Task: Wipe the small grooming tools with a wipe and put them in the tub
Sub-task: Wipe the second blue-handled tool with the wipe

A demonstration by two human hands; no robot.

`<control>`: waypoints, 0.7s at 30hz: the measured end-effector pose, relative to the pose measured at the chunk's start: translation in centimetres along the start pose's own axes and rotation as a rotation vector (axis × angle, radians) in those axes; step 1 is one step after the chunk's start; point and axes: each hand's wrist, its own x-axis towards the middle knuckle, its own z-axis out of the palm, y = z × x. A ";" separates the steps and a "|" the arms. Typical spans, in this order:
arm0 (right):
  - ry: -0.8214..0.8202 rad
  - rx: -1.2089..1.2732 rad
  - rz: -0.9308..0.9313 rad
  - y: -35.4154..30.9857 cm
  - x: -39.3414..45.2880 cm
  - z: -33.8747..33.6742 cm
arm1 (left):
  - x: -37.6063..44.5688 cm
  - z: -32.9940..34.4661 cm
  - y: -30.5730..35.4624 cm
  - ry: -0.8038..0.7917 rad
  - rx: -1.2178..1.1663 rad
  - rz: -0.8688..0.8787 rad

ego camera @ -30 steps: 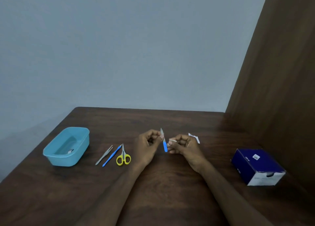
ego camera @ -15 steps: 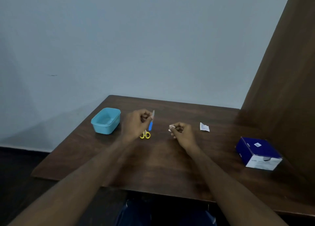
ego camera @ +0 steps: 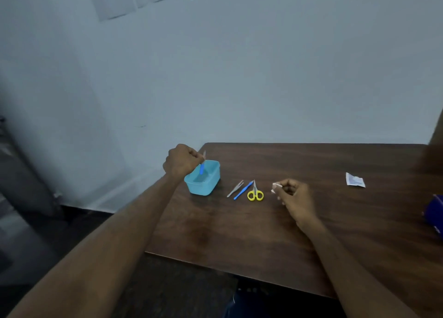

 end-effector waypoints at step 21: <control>-0.062 0.097 -0.001 -1.5 -0.8 -0.3 | -5.0 3.7 2.0 0.104 0.238 0.533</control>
